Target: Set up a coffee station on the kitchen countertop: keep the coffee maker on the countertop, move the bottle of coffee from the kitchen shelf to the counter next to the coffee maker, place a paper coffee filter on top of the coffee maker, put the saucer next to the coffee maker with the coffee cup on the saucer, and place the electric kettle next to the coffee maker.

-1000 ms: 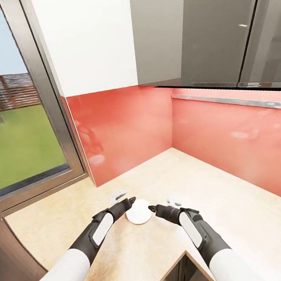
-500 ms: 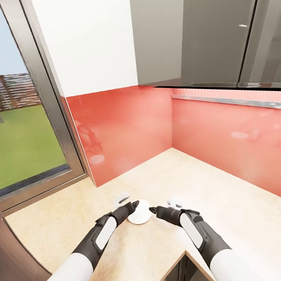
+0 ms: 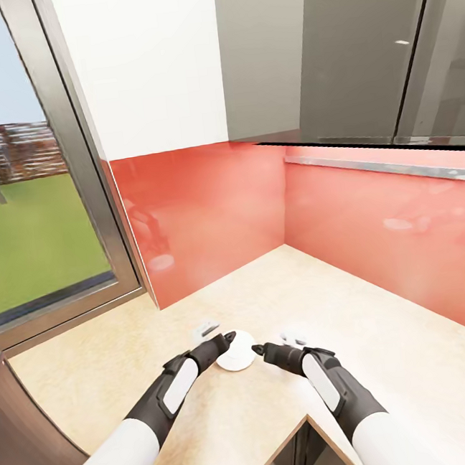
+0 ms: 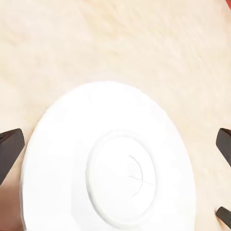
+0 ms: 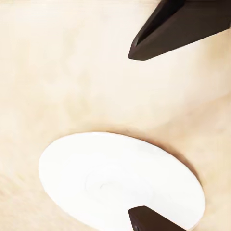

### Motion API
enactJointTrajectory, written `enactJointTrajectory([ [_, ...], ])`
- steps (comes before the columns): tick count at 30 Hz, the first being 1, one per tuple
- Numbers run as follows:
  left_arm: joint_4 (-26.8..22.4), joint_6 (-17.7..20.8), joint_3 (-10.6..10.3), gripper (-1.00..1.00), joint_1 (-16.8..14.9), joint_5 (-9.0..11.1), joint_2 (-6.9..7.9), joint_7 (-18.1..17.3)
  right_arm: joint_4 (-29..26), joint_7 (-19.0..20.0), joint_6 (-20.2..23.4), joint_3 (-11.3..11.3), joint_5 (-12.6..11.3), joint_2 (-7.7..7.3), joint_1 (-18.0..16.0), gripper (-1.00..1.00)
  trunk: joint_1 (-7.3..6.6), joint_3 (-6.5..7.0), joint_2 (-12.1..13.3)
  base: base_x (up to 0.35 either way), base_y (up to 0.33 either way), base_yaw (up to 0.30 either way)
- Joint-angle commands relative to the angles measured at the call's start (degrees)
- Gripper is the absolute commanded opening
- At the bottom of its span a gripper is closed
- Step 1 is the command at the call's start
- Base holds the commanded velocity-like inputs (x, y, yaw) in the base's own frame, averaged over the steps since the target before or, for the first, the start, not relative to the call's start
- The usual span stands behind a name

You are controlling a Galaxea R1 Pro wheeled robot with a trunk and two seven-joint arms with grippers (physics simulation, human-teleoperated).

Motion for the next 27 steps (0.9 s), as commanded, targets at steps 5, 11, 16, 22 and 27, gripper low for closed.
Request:
enactJointTrajectory([
  [5,0.0,0.2,-0.1,1.00,-0.1,0.4,-0.24,0.0,0.0,0.0,0.3,0.0,0.3,-0.28,0.0,1.00,0.04,-0.14,-0.1,0.000,0.000,0.000],
  [11,0.0,0.2,-0.1,1.00,-0.1,0.4,-0.82,-0.1,0.2,-0.2,0.2,-0.1,0.3,-0.38,0.0,1.00,0.04,-0.14,-0.1,0.000,0.000,0.000],
  [16,0.0,0.2,-0.1,1.00,0.0,0.4,-1.17,-0.1,1.7,-0.2,0.2,-0.1,0.2,-0.65,0.0,1.00,0.04,-0.14,-0.1,0.000,0.000,0.000],
  [22,0.0,0.2,-0.1,1.00,0.0,0.3,-1.24,-0.1,2.2,0.0,0.1,0.0,0.2,-0.68,0.0,1.00,0.04,-0.14,-0.1,0.000,0.000,0.000],
  [27,0.0,0.1,-0.1,1.00,0.0,0.3,-1.77,-0.1,2.5,0.0,-0.9,0.0,0.1,-0.56,0.0,1.00,0.04,-0.14,-0.1,0.000,0.000,0.000],
])
